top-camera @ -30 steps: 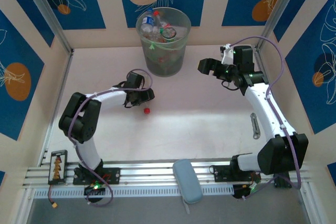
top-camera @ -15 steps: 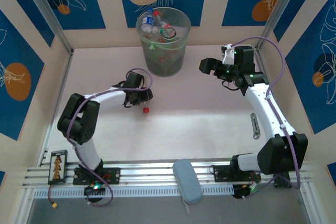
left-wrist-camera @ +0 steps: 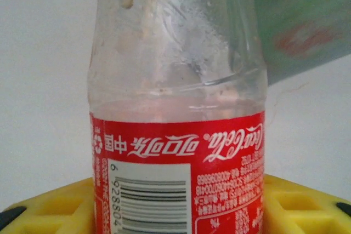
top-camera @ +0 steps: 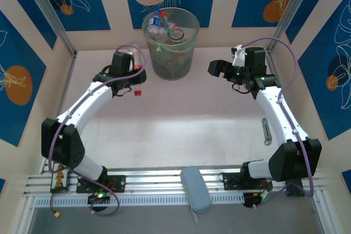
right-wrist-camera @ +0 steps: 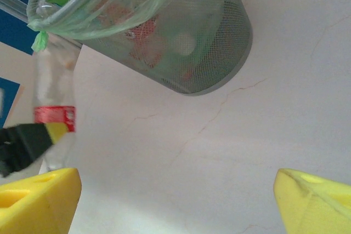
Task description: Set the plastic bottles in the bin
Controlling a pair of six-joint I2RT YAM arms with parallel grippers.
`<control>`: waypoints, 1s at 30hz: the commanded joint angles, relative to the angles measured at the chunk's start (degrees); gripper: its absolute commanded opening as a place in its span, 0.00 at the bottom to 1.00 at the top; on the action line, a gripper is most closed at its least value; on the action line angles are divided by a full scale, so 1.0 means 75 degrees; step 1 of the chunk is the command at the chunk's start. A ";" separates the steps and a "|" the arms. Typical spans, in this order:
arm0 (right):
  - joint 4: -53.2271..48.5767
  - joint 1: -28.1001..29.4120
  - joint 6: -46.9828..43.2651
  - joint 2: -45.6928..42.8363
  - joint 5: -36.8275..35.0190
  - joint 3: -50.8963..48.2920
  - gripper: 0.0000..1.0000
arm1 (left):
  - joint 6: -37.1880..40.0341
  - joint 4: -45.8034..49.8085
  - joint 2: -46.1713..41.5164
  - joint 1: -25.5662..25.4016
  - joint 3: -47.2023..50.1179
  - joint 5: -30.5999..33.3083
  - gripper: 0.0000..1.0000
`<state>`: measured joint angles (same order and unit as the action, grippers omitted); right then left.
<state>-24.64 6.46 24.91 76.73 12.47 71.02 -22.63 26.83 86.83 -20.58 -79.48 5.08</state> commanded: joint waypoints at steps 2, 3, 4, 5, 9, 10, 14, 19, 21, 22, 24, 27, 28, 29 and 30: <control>0.0099 -0.0021 -0.0064 -0.0041 0.0166 0.0084 0.91 | 0.1517 0.0455 -0.0245 0.0001 -0.1283 0.0135 0.47; 0.0130 -0.0017 -0.0035 -0.0030 0.0166 0.0058 0.91 | 0.1666 0.0454 -0.0130 -0.0003 -0.1612 -0.0001 0.47; 0.0154 -0.0012 -0.0008 -0.0034 0.0166 0.0037 0.91 | 0.1802 0.0463 0.0036 -0.0005 -0.2036 -0.0121 0.47; 0.0174 -0.0016 0.0007 -0.0034 0.0177 0.0025 0.91 | 0.1874 0.0499 0.0206 -0.0004 -0.2398 -0.0209 0.47; 0.0180 0.0033 0.0046 -0.0046 0.0142 -0.0023 0.91 | 0.2080 0.0526 0.1040 -0.0052 -0.3871 -0.0572 0.47; 0.0180 0.0052 0.0048 -0.0041 0.0122 -0.0036 0.91 | 0.2134 0.0437 0.1258 -0.0068 -0.4158 -0.0645 0.47; 0.0356 0.0074 0.0164 0.0032 0.0171 -0.0036 0.91 | 0.2103 0.0224 0.2109 -0.0128 -0.5262 -0.0876 0.47; 0.0784 0.0128 0.0544 0.0349 0.0331 0.0193 0.90 | 0.2055 -0.0892 0.2987 -0.0209 -0.6021 -0.1390 0.48; 0.0923 0.0180 0.0603 0.0443 0.0339 0.0224 0.90 | 0.1798 -0.1492 0.3198 -0.0243 -0.6064 -0.1465 0.49; 0.0972 0.0214 0.0627 0.0487 0.0347 0.0222 0.90 | 0.1640 -0.1743 0.3327 -0.0237 -0.6116 -0.1548 0.49; 0.1017 0.0262 0.0628 0.0560 0.0353 0.0210 0.90 | 0.1420 -0.1751 0.3653 -0.0245 -0.6536 -0.1637 0.49; 0.1064 0.0303 0.0617 0.0598 0.0344 0.0115 0.90 | 0.1332 -0.1259 0.4333 -0.0285 -0.7519 -0.1774 0.51; 0.1082 0.0311 0.0623 0.0600 0.0344 0.0082 0.90 | 0.1311 -0.1062 0.4597 -0.0300 -0.7892 -0.1841 0.52; 0.1093 0.0310 0.0617 0.0601 0.0341 0.0061 0.90 | 0.1291 -0.0882 0.4796 -0.0303 -0.8181 -0.1864 0.53; 0.1106 0.0311 0.0622 0.0598 0.0353 0.0046 0.90 | 0.1272 -0.0673 0.5016 -0.0306 -0.8459 -0.1860 0.53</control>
<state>-17.76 8.54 29.04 81.23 13.80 71.24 -11.73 20.03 121.51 -22.28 -136.84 -6.52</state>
